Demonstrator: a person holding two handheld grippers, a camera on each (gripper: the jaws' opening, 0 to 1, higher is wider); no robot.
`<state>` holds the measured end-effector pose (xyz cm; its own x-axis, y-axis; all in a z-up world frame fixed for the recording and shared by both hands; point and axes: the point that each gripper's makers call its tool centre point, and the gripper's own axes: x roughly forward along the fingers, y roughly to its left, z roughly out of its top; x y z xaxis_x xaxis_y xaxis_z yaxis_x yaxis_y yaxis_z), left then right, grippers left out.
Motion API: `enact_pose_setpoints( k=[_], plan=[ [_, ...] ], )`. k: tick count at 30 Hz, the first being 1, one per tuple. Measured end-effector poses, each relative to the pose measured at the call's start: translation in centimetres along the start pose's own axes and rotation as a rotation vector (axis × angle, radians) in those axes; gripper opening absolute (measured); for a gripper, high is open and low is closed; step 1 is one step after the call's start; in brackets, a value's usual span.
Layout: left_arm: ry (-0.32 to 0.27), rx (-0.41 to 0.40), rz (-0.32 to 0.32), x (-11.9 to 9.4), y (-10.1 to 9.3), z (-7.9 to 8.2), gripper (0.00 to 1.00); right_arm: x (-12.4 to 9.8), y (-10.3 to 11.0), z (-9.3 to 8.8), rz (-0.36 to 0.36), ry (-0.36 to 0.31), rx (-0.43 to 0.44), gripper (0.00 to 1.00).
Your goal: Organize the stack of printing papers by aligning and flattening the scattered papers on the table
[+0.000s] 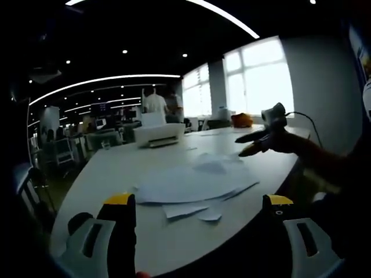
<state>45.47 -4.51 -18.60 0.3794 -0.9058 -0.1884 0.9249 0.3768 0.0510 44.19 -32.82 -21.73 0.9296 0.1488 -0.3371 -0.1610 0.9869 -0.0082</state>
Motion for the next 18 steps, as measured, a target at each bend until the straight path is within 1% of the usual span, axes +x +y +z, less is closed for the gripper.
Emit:
enact_pose_setpoints(
  k=[7, 10, 12, 18],
  plan=[
    [-0.003, -0.006, -0.001, 0.1, 0.0, 0.0, 0.93, 1.0, -1.3, -1.3, -0.017, 0.028, 0.022, 0.85],
    [-0.002, -0.005, -0.002, 0.1, 0.0, 0.0, 0.93, 1.1, -1.5, -1.8, -0.023, 0.035, 0.034, 0.85],
    [-0.004, -0.007, -0.004, 0.1, 0.1, 0.0, 0.93, 1.5, -2.2, -1.8, -0.03, 0.039, 0.041, 0.84],
    [-0.006, -0.025, -0.004, 0.2, 0.3, -0.3, 0.93, 1.9, -2.6, -2.2, -0.042, 0.039, 0.06, 0.84]
  ],
)
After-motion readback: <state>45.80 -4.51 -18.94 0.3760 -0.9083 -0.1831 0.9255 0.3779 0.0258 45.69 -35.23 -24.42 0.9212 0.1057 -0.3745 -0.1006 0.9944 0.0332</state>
